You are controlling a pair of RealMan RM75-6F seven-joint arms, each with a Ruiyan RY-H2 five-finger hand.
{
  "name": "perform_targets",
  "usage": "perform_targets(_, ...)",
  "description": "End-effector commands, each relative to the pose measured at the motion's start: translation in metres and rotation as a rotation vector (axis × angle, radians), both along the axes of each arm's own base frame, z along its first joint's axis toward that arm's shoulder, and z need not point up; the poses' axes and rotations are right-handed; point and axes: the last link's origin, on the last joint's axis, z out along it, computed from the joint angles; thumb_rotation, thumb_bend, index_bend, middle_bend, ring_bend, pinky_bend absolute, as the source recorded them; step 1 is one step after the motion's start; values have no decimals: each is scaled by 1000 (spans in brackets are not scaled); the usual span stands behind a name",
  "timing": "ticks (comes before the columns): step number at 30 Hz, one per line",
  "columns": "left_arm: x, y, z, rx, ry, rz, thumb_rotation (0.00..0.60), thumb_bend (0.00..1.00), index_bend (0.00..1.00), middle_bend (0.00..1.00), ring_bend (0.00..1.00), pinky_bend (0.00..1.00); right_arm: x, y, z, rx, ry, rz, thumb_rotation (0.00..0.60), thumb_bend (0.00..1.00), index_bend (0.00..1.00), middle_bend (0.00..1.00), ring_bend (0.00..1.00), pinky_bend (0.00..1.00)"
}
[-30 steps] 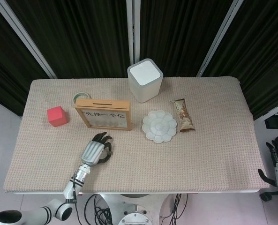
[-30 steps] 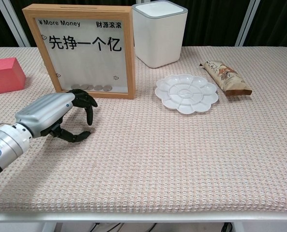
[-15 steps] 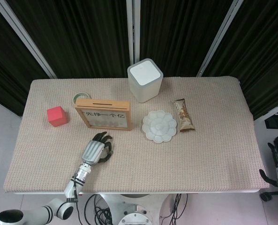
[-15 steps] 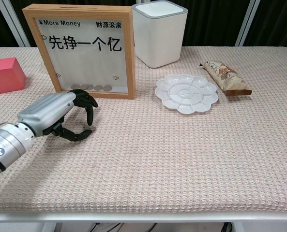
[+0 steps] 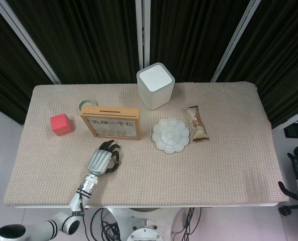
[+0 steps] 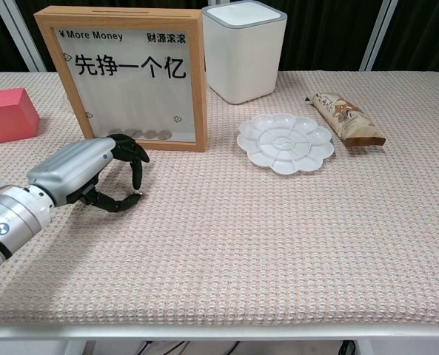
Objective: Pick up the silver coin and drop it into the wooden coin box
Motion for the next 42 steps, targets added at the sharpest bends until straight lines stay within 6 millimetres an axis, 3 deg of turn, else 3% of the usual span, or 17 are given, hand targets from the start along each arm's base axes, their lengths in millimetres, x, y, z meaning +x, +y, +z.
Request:
perform_targets(1, 0, 1, -1, -3, 2, 3, 600, 337, 578, 245, 89, 163, 0, 0, 0, 1, 0, -1, 600, 218, 0, 0, 0, 0)
perform_targets(17, 1, 2, -1, -10, 2, 13, 600, 350, 621, 251, 89, 163, -1, 1, 2, -3, -1, -4, 600, 219, 0, 0, 0, 0)
perform_targets(26, 3, -9, 9, -43, -54, 16, 600, 350, 625, 255, 89, 164, 0, 1, 3, -4, -2, 0, 600, 218, 0, 0, 0, 0)
perform_targets(29, -1, -23, 25, -52, -77, 15, 600, 350, 625, 256, 89, 165, 0, 2, 4, -11, -2, 1, 600, 218, 0, 0, 0, 0)
perform_targets(32, -8, -46, 55, -45, -83, 13, 600, 350, 625, 258, 89, 166, 0, 2, 7, -19, -5, 1, 600, 218, 0, 0, 0, 0)
perform_targets(38, -9, -85, 142, 60, -45, -5, 600, 350, 625, 273, 89, 166, -1, 1, 6, -17, -3, 0, 600, 218, 0, 0, 0, 0)
perform_targets(42, 3, -86, 198, 189, -8, -29, 600, 350, 632, 280, 96, 168, 0, 0, 3, -12, -4, 9, 600, 218, 0, 0, 0, 0)
